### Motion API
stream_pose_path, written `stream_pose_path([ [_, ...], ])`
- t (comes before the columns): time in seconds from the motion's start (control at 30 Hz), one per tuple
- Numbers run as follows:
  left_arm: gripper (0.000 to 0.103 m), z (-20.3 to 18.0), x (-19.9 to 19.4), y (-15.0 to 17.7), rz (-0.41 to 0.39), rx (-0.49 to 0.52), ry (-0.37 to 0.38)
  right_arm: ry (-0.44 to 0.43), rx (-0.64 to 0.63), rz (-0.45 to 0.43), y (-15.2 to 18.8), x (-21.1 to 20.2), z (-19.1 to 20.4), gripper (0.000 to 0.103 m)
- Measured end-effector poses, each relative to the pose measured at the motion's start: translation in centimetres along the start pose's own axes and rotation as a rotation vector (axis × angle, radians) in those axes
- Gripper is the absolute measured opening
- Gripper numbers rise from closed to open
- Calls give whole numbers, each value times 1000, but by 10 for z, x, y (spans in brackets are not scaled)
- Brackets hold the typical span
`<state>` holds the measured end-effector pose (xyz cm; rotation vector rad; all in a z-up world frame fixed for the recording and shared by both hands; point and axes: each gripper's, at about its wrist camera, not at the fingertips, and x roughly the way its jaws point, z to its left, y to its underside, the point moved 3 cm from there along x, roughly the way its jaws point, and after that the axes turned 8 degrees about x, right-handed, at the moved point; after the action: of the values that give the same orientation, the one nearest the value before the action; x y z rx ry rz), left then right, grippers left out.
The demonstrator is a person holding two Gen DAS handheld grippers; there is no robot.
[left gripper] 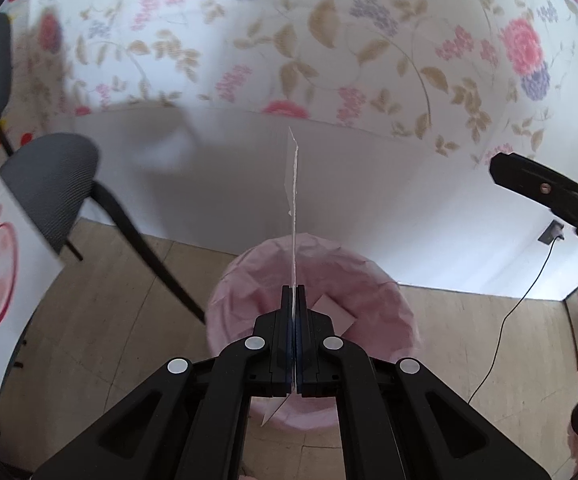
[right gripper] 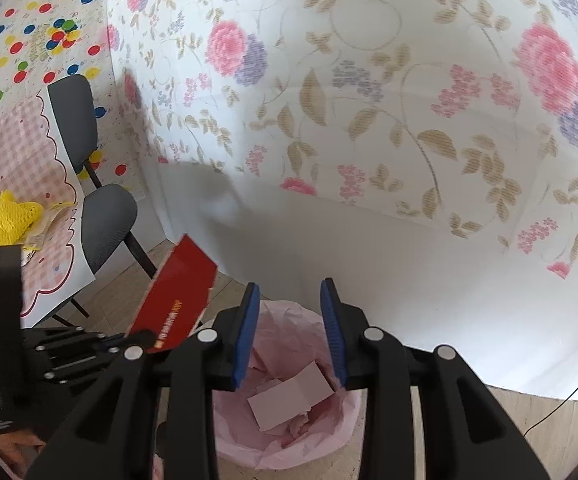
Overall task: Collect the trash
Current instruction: 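Carry both to the pink bin and open the right tool while the left releases, then move both tools back over the chair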
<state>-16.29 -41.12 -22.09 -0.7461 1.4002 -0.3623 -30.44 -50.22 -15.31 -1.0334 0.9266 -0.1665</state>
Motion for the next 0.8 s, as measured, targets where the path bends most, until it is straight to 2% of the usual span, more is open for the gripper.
stream_pose_path([
  [0.07,8,-5,9,-6,10,4,-1,2,10,-1,-2,-1,-4,32],
  [0.1,24,-5,11,-9,15,2,3,3,11,-3,-3,-2,-5,33],
  [0.13,48,-5,12,-10,16,-1,2,3,11,-4,-3,-3,-6,34],
  [0.17,56,-3,11,-12,11,-7,-11,1,11,-6,-4,-4,-5,35],
  [0.2,59,-2,8,-13,2,-10,-22,-1,9,-6,-4,-4,-5,36],
  [0.37,59,25,-19,-8,-22,-41,-91,-17,-7,-9,-5,-7,6,36],
  [0.53,59,60,-66,4,-65,-92,-182,-75,-22,3,-9,-6,28,36],
  [0.8,59,111,-143,31,-106,-193,-346,-236,-119,14,-18,-17,111,36],
])
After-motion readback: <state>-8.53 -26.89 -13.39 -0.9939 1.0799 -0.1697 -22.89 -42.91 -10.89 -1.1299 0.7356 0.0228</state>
